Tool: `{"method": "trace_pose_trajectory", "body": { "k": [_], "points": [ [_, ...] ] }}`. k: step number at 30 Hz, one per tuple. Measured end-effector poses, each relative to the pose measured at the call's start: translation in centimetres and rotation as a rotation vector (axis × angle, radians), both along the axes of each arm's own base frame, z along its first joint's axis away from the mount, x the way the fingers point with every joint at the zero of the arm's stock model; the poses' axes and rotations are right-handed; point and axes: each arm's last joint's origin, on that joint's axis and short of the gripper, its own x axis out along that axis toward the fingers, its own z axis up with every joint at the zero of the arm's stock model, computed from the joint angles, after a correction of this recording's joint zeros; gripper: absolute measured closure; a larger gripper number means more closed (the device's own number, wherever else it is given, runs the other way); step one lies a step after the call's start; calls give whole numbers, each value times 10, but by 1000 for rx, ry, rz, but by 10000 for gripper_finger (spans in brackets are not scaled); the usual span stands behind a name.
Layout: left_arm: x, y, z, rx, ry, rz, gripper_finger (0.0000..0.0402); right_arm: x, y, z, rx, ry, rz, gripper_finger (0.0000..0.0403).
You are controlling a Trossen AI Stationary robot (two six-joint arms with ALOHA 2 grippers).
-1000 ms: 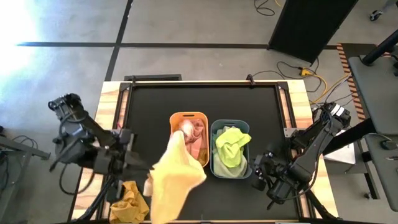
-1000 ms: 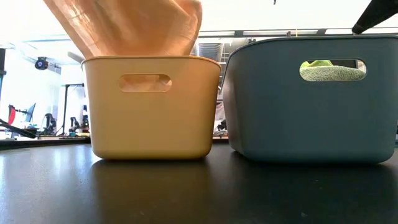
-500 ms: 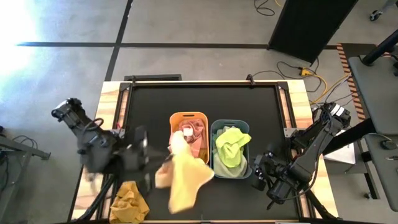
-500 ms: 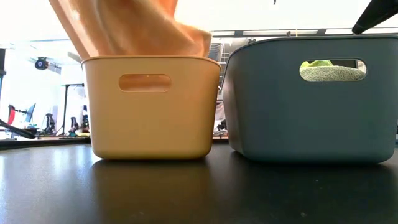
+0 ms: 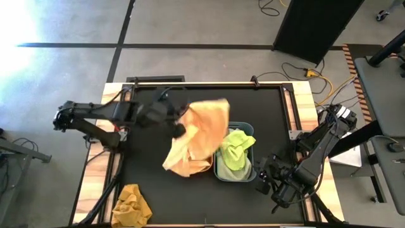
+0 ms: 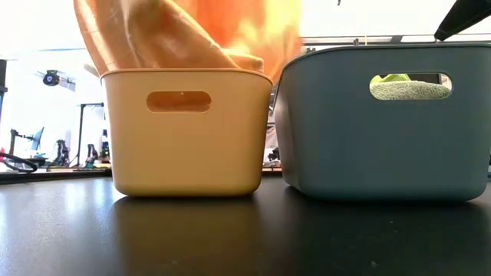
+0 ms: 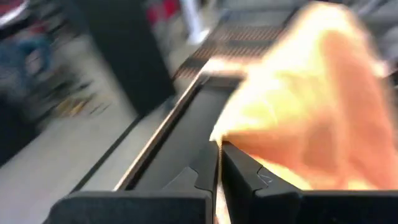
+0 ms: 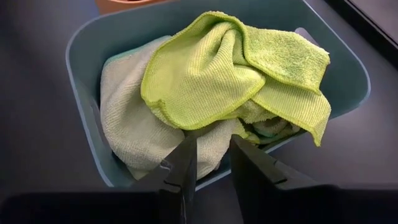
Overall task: Sort towels by color in basket
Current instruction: Put the orange plaid towel into the orange bin
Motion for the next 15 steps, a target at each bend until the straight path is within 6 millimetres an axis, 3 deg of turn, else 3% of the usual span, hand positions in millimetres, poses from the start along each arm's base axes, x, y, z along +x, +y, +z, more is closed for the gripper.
{"method": "trace_pose_trajectory", "body": {
  "k": [3,6,10,15],
  "points": [
    [-11,26,-16,-42,183,99,402,0,0,0,1,0,0,320],
    [-25,35,-28,-199,328,96,401,0,0,0,-3,6,6,321],
    [-30,18,-36,-402,433,-87,401,0,0,0,-27,20,34,312],
    [-2,-16,-36,-557,359,-484,401,3,-3,0,-66,4,31,300]
  ]
}}
